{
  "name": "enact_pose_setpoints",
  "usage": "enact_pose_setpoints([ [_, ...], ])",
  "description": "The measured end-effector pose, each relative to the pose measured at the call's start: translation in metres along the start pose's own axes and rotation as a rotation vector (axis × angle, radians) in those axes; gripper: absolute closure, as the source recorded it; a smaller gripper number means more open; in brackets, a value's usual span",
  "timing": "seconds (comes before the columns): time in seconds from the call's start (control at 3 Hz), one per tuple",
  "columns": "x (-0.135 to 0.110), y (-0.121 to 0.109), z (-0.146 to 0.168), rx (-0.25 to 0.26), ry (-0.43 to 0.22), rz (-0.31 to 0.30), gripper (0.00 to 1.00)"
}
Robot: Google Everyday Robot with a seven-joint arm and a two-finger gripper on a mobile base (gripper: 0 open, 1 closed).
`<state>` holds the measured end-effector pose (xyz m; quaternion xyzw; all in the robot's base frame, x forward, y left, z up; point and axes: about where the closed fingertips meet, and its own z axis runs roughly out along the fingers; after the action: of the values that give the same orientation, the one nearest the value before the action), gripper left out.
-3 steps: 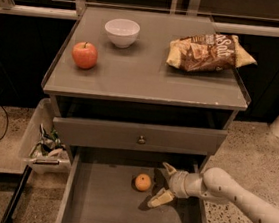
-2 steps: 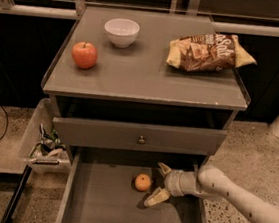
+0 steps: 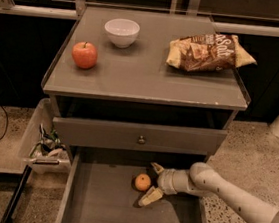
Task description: Pick orange from middle drawer and place on counter
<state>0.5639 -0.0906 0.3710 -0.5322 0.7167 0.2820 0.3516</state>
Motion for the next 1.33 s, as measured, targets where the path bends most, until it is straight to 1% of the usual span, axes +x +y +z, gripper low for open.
enact_pose_setpoints([
  [0.33,0.0,0.0,0.0,0.0,0.0,0.0,0.18],
  [1.33,0.0,0.0001,0.0001,0.0,0.0,0.0,0.87],
])
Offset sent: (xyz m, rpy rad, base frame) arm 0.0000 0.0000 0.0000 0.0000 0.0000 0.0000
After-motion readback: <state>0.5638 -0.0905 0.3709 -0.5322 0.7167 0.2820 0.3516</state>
